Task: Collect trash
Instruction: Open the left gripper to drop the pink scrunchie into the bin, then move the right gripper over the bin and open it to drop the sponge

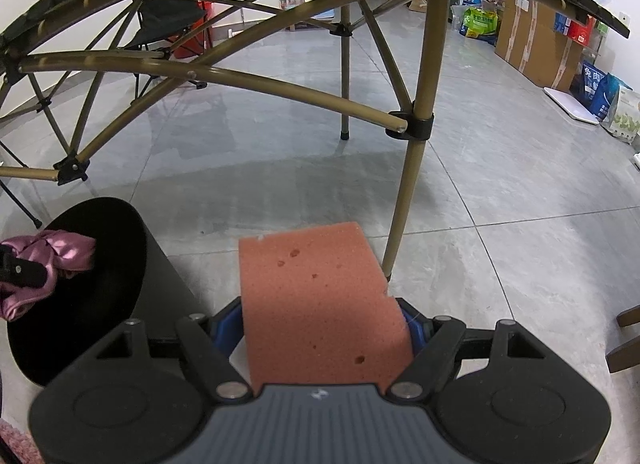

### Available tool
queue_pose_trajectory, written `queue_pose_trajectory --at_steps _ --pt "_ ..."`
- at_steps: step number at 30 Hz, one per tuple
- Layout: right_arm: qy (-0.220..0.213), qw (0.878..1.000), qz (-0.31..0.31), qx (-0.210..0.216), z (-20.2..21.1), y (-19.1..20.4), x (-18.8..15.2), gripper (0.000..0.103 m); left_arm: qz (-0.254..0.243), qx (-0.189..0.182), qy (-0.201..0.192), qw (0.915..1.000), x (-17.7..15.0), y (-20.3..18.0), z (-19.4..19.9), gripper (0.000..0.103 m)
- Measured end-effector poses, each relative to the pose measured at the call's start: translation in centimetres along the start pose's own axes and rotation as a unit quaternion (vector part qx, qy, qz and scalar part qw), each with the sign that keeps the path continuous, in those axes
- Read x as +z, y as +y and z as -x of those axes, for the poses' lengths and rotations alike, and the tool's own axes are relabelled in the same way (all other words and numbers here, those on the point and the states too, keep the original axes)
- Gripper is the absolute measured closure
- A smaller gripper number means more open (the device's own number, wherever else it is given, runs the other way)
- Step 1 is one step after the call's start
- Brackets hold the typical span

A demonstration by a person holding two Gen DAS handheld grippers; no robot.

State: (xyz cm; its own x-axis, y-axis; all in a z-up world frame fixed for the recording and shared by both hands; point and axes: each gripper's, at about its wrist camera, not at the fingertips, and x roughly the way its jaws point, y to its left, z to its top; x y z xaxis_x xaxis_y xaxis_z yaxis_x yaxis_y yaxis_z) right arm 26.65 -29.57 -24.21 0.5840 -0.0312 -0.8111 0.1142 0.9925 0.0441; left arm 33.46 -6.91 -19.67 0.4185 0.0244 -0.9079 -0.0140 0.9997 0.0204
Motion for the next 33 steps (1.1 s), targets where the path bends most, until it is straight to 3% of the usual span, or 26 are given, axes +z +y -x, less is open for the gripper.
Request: queue_pose_trajectory --at_steps 2,3,4,7,22,33 --pt "0.000 1.000 -0.001 -0.001 0.0 0.0 0.0 0.027 0.002 0.004 -0.008 1.0000 0.0 0.0 0.3 0.036" --pt "0.000 1.000 -0.001 -0.001 0.0 0.0 -0.1 0.027 0.004 0.007 -0.014 0.9999 0.0 0.1 0.5 0.010" --pt "0.000 1.000 0.000 -0.001 0.0 0.1 -0.1 0.027 0.009 0.012 -0.021 0.9997 0.0 0.2 0.7 0.000" --pt "-0.001 1.000 0.000 0.000 0.1 0.0 -0.1 0.027 0.010 0.013 -0.038 0.9991 0.1 0.3 1.4 0.000" --pt "-0.003 1.000 0.013 0.004 0.7 0.8 -0.1 0.027 0.010 0.017 -0.040 0.9990 -0.4 1.0 2.1 0.000" --pt "-0.015 0.999 0.034 0.014 1.8 3.2 0.3 0.027 0.027 0.025 -0.068 0.9970 -1.0 3.8 3.9 0.000"
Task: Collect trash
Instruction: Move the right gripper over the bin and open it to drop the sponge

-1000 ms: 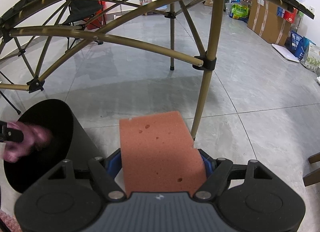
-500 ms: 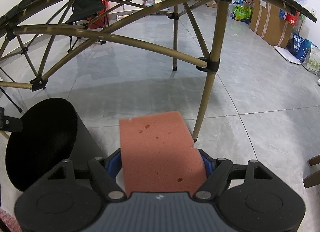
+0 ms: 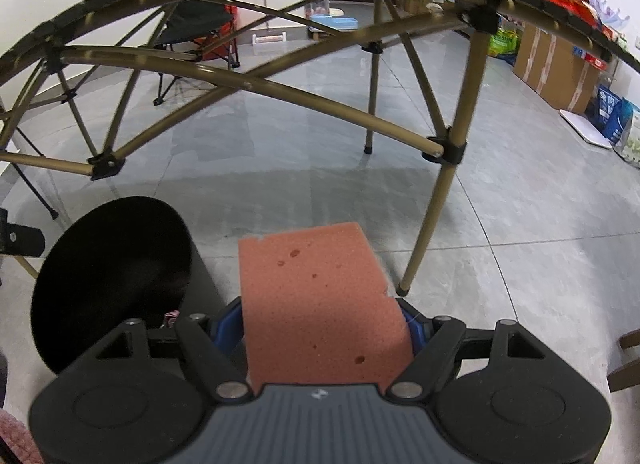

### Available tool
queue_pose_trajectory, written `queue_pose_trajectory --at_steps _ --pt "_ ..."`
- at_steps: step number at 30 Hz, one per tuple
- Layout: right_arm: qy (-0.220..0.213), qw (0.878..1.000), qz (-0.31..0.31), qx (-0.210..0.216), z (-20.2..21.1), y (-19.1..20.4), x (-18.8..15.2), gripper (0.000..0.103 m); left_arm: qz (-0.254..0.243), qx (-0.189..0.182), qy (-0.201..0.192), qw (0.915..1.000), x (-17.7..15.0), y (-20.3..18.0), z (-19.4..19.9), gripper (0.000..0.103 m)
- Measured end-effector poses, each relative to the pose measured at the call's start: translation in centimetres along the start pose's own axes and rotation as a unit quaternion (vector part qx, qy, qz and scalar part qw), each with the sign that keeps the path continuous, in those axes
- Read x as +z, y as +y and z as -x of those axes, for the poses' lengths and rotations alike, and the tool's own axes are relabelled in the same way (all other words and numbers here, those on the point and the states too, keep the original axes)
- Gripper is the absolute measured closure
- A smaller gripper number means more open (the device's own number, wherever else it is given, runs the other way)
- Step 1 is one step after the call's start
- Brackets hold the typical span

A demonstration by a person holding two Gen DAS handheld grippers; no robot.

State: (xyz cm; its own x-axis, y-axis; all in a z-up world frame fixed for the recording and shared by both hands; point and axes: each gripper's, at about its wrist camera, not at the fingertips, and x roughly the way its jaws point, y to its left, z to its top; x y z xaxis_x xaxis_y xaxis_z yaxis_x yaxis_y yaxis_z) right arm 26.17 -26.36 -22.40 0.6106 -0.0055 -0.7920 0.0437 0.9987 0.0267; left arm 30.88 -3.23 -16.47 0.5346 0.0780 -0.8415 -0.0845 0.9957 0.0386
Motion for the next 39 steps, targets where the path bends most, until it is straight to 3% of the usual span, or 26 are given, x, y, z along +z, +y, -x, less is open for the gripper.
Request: queue_pose_trajectory --at_steps 22,39 --pt "-0.025 0.997 0.054 0.052 1.7 9.2 2.6 0.027 0.059 0.020 -0.027 0.9977 -0.9 8.5 2.0 0.000" --pt "0.001 0.991 0.100 0.091 -1.0 17.7 3.7 0.027 0.103 0.041 -0.014 0.9937 -2.2 14.6 1.3 0.000"
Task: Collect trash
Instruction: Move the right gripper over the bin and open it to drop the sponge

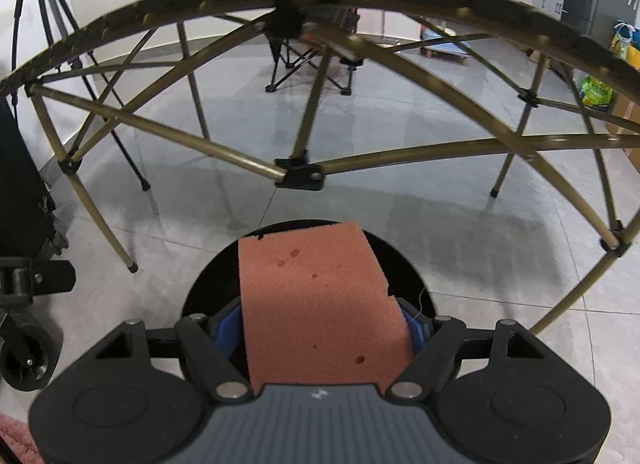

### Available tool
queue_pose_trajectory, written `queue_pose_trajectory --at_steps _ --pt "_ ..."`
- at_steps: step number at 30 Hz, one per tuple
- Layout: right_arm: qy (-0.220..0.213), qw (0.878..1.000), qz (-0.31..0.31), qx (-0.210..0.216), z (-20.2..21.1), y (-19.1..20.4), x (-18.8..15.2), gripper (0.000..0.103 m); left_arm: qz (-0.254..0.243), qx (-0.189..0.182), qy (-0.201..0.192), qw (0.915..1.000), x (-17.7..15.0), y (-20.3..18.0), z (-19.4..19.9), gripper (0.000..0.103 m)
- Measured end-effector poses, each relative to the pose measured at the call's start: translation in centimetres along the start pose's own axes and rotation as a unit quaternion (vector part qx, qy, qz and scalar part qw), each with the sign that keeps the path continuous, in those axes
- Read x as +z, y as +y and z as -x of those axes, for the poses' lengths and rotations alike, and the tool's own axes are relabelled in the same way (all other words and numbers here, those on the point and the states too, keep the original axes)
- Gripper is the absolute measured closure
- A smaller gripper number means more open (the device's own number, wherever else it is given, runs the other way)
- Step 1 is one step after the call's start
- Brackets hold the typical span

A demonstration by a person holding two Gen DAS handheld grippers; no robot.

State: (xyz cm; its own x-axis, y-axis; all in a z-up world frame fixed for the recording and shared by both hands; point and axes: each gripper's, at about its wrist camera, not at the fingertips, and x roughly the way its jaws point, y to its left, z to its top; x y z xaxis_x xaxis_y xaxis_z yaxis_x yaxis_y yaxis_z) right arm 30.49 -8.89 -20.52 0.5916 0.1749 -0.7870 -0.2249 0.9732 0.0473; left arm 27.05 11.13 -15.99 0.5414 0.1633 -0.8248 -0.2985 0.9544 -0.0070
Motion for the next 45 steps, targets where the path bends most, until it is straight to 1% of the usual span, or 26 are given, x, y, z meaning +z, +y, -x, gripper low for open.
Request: queue_pose_trajectory --at_steps 4,13,20,28,31,32,33,34,45 --pt "0.013 1.000 0.005 0.003 -1.2 1.2 0.1 0.027 0.006 0.006 0.005 1.0000 -0.1 1.0 -0.4 0.000" --pt "0.037 0.999 0.003 0.007 -3.5 2.7 0.1 0.027 0.017 0.018 0.022 0.9994 -0.3 2.5 -1.3 0.000" --pt "0.048 0.999 -0.002 0.001 -4.7 2.9 0.3 0.027 0.022 0.026 0.033 0.9989 -0.4 3.2 -2.0 0.000" --pt "0.054 0.998 -0.009 -0.002 -5.0 2.4 0.3 0.026 0.023 0.022 0.035 0.9989 -0.5 3.2 -2.0 0.000" --pt "0.058 0.998 -0.018 0.007 -5.0 2.1 0.4 0.022 0.022 0.022 0.035 0.9989 -0.6 3.1 -1.9 0.000" --pt "0.062 0.998 -0.023 0.011 -5.1 1.9 0.4 0.016 0.022 0.021 0.035 0.9989 -0.6 3.1 -1.8 0.000" --pt "0.066 0.997 -0.026 0.012 -5.3 1.8 0.4 0.004 0.021 0.021 0.035 0.9989 -0.6 3.1 -1.8 0.000" --pt "0.072 0.997 -0.027 0.011 -5.4 1.7 0.3 0.000 0.021 0.021 0.035 0.9989 -0.6 3.0 -1.8 0.000" --pt "0.065 0.998 -0.026 0.003 -4.2 0.9 0.0 0.000 0.015 0.016 0.030 0.9993 -0.8 2.4 -1.3 0.000"
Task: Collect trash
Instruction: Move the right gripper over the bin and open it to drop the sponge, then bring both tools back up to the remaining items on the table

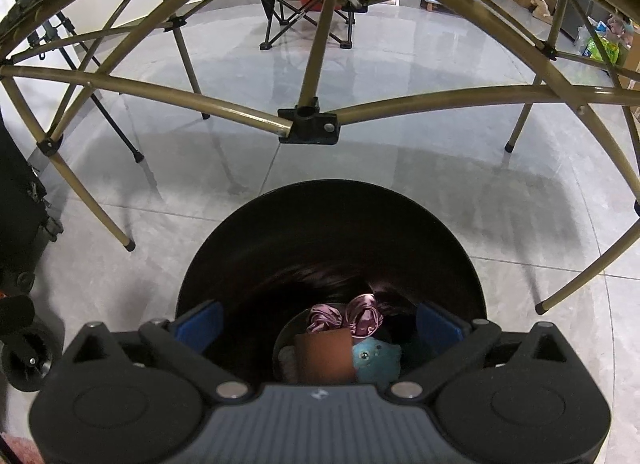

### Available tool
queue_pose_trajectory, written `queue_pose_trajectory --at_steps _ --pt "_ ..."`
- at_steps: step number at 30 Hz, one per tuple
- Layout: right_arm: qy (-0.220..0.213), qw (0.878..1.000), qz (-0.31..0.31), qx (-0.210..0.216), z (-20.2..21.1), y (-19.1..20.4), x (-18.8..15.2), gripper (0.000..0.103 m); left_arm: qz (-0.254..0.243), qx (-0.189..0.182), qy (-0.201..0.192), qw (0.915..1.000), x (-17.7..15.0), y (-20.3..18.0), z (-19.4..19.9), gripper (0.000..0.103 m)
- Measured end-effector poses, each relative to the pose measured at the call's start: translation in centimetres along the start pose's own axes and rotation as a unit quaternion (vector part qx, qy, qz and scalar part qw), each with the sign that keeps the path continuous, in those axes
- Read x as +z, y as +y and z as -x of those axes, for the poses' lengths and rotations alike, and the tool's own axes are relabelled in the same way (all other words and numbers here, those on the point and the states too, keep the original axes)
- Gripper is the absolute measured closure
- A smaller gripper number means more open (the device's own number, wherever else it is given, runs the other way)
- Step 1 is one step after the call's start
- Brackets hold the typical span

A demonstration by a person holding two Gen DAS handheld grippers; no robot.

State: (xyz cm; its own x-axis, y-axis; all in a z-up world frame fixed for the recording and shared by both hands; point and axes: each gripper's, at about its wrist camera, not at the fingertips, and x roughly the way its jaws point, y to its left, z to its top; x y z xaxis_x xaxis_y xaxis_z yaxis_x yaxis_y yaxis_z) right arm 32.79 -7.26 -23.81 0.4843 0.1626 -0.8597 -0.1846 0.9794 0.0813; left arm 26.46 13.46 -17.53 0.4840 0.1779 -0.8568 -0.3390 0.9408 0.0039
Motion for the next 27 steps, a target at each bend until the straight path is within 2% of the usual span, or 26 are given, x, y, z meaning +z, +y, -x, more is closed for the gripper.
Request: queue_pose_trajectory --at_steps 11,20,27 --pt "-0.016 1.000 0.001 -0.001 1.7 -0.8 -0.1 0.000 -0.002 -0.017 -0.022 0.9996 0.1 -0.7 1.6 0.000" --pt "-0.045 0.999 0.007 0.001 4.6 -1.4 -0.3 0.000 -0.011 -0.033 -0.076 0.9965 -0.1 -1.8 5.5 0.000" --pt "-0.092 0.996 0.005 0.008 8.4 -2.3 0.0 0.000 -0.016 -0.057 -0.116 0.9915 0.1 -3.0 9.2 0.000"
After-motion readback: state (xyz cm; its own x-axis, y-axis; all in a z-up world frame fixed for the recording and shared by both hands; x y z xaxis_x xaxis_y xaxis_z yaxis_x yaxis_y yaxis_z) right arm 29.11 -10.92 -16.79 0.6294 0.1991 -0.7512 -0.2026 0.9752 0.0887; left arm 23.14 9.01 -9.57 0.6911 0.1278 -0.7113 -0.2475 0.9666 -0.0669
